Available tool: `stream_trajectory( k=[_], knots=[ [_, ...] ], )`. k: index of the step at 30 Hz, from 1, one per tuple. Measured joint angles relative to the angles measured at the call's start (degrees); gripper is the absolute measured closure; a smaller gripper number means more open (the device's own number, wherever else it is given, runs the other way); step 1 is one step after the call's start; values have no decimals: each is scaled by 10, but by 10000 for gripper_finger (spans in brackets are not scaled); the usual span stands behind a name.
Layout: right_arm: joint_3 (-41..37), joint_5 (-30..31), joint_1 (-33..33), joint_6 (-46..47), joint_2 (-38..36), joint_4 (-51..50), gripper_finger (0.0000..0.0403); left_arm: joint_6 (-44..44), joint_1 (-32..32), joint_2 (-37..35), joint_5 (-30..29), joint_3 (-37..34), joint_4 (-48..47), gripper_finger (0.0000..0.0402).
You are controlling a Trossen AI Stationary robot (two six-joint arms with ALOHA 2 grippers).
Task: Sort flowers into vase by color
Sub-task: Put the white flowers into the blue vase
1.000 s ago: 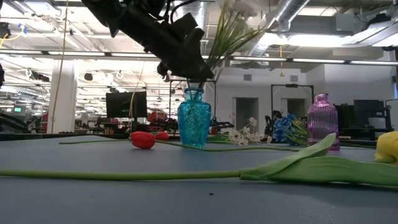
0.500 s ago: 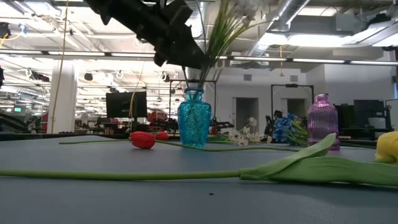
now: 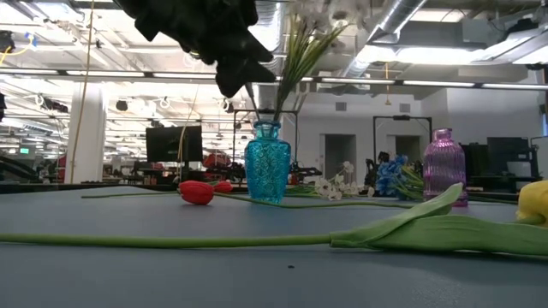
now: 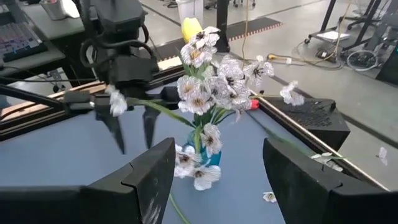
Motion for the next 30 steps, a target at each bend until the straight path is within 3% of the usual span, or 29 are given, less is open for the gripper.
stream_trajectory(
  k=[5,15,21,25,30],
  knots=[
    [0,-55,-12,-6,0,0,133,-29,-7,-10,72,0,-16,236],
    [0,-77,2,-16,0,2,133,-34,-100,-52,47,0,-194,236],
    [0,-77,2,-18,0,0,133,-36,-150,-48,-55,-6,-326,236],
    [0,-77,2,-22,0,-2,133,-74,-128,-48,-128,-28,-345,236],
    [0,-78,3,-20,0,-8,133,-89,-95,-55,-162,-67,-354,236]
  ],
)
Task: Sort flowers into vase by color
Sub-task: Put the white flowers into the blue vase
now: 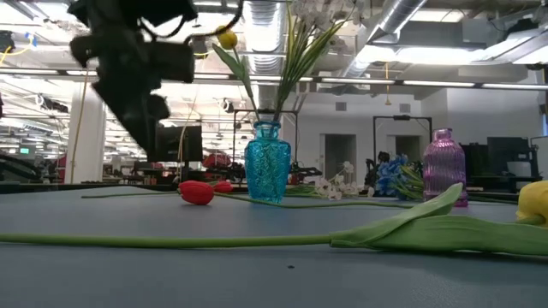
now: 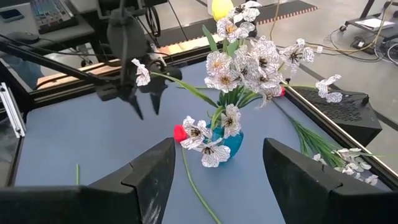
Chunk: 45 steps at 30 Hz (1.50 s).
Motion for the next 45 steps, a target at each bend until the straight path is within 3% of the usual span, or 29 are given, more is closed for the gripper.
stream_trajectory(
  k=[4,10,13,23,32,45],
  knots=[
    [0,-14,9,7,0,-2,133,0,8,-29,-27,-33,6,236],
    [0,-127,36,57,22,-48,133,-8,8,-85,-43,-51,25,236],
    [0,-155,57,62,48,-42,133,-9,8,-112,-45,-51,54,236],
    [0,-194,101,-28,229,40,133,55,-34,-133,-16,-50,131,236],
    [42,-210,79,-58,407,244,133,106,-92,-133,-16,-50,133,236],
    [111,-267,55,-36,544,244,133,109,-113,-133,-37,-50,150,236]
  ],
)
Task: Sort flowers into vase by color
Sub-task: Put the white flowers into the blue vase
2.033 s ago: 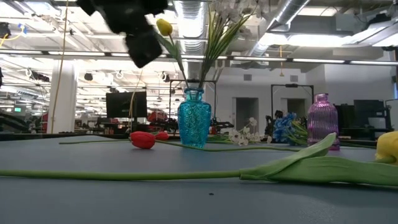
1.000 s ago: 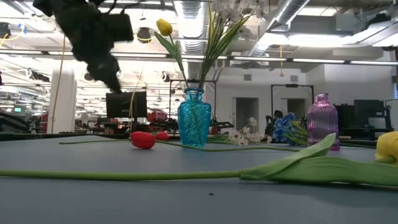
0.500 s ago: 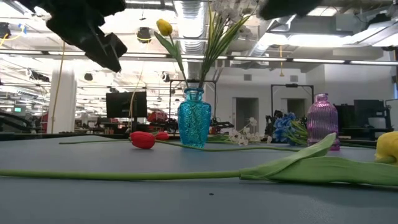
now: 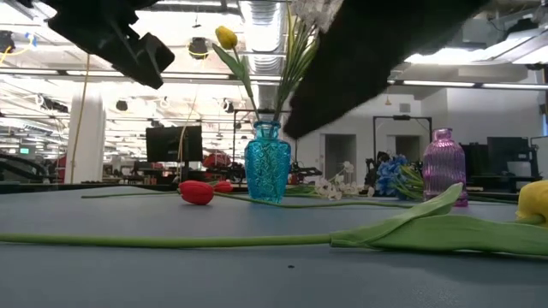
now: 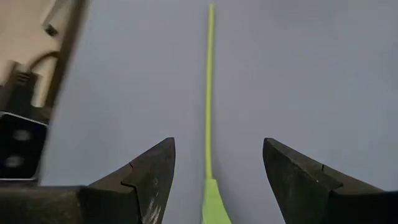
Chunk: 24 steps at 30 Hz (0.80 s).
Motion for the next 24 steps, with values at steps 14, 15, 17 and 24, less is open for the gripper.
stream_trajectory(
  k=[14,15,17,24],
  knots=[
    [0,-1,0,67,-157,-258,133,-54,3,0,-15,0,-13,236],
    [0,0,-3,81,-177,-277,133,-48,8,0,-24,0,-24,236],
    [0,4,-7,111,-212,-317,133,-33,32,-2,-39,0,-45,236],
    [0,97,-9,146,-310,-380,133,62,210,-3,3,0,-62,236]
  ],
)
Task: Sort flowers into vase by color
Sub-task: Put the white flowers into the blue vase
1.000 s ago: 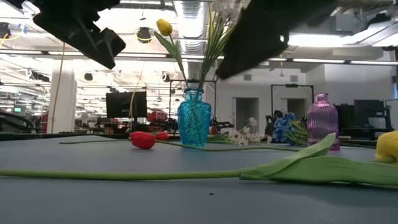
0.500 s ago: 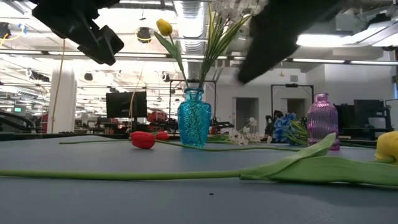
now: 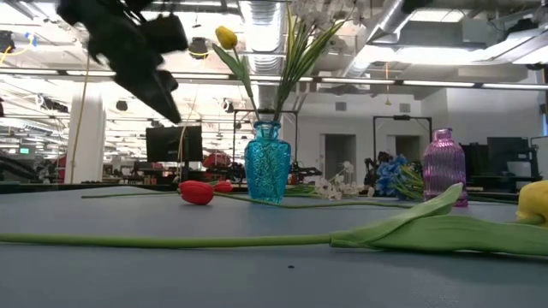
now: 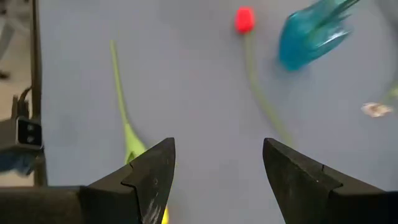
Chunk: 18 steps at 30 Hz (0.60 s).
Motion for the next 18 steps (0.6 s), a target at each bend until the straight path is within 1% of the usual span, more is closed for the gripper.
stream_trajectory(
  k=[2,6,8,11,15,17,18],
  knots=[
    [0,14,1,0,-21,-3,133,40,71,0,38,0,19,236],
    [0,17,0,-3,-59,-15,133,82,219,0,132,0,44,236],
    [0,22,0,-3,-74,-24,133,84,284,1,149,0,51,236],
    [0,25,0,-6,-95,-54,133,78,368,16,171,0,88,236],
    [0,27,-1,-6,-123,-99,133,-7,448,63,227,4,191,236],
    [0,32,-1,-6,-134,-116,133,-39,466,104,232,20,219,236],
    [0,36,-1,-5,-139,-121,133,-40,468,129,232,34,226,236]
  ],
)
